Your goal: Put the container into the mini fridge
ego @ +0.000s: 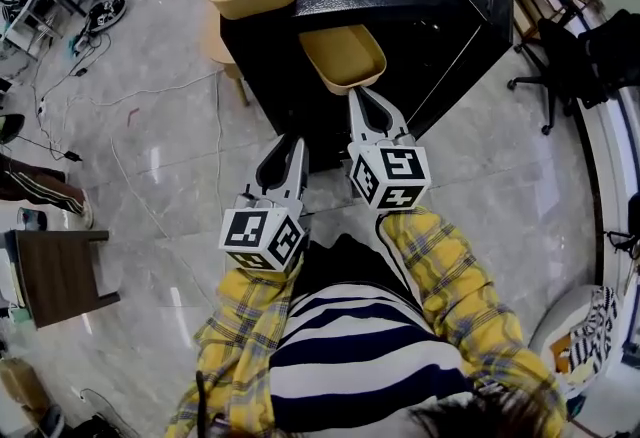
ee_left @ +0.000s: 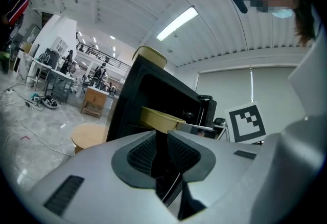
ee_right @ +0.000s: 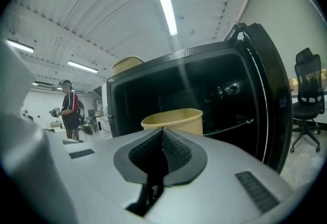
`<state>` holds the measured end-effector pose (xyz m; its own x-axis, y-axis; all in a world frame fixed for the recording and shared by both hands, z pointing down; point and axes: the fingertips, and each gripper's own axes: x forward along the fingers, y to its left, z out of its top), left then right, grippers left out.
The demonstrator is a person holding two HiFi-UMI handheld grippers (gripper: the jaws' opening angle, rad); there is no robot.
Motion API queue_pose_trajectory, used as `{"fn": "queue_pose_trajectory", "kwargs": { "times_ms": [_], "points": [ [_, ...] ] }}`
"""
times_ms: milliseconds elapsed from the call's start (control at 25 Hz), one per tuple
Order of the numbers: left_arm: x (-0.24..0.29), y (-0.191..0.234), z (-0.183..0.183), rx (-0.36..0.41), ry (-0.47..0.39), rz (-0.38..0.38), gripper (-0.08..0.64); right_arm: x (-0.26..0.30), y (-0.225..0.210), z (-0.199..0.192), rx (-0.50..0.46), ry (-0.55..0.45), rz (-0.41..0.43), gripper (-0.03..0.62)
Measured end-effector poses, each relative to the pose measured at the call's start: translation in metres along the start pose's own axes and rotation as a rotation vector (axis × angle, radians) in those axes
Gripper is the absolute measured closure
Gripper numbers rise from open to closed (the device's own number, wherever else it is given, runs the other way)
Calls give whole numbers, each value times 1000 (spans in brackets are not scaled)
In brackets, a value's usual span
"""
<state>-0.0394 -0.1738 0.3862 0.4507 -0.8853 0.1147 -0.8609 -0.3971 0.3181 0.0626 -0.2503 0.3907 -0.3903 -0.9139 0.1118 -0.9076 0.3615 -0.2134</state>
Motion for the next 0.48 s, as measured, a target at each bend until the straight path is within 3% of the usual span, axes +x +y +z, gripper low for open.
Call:
{"fn": "queue_pose_trajectory", "kwargs": {
  "times_ms": [480],
  "points": [
    [-8,8,0,9,7,33,482,36,13,4,-45,21,42,565]
  ]
}}
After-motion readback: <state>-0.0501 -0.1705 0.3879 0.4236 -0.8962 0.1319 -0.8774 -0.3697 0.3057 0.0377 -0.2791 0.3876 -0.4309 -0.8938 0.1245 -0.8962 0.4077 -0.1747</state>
